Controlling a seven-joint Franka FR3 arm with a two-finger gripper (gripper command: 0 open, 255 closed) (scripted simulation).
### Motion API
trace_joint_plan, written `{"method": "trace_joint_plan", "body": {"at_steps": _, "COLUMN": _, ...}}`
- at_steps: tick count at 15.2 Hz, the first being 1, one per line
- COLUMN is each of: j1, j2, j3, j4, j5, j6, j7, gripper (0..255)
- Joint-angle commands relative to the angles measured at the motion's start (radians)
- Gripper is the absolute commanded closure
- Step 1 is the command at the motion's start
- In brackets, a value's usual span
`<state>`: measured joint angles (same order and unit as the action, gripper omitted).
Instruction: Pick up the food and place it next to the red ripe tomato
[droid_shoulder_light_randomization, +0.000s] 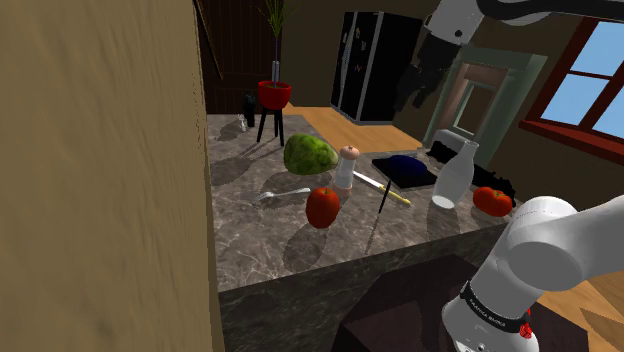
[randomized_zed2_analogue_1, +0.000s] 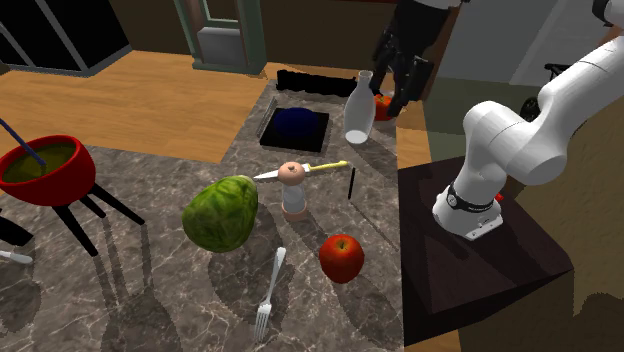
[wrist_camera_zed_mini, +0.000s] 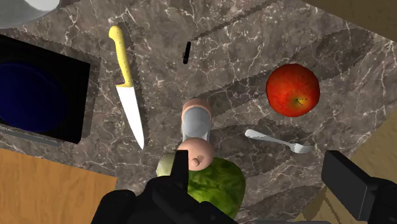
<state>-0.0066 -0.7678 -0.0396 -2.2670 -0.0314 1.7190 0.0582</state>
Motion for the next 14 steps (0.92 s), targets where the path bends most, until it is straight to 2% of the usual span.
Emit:
{"method": "trace_joint_plan", "body": {"at_steps": 1, "j1": 0.0, "j2": 0.0, "j3": 0.0, "j4": 0.0, "j5": 0.0, "j6": 0.0, "j7": 0.0, "gripper": 0}}
{"method": "trace_joint_plan", "body": {"at_steps": 7, "j1": 0.006, "j2": 0.148, "j3": 0.086, "j4": -0.022, "j5": 0.035, "j6": 0.081, "j7": 0.138, "gripper": 0}}
{"method": "trace_joint_plan", "body": {"at_steps": 14, "j1": 0.014, "j2": 0.361, "j3": 0.174, "j4": 0.002, "j5": 0.062, "j6": 0.168, "j7": 0.296, "gripper": 0}}
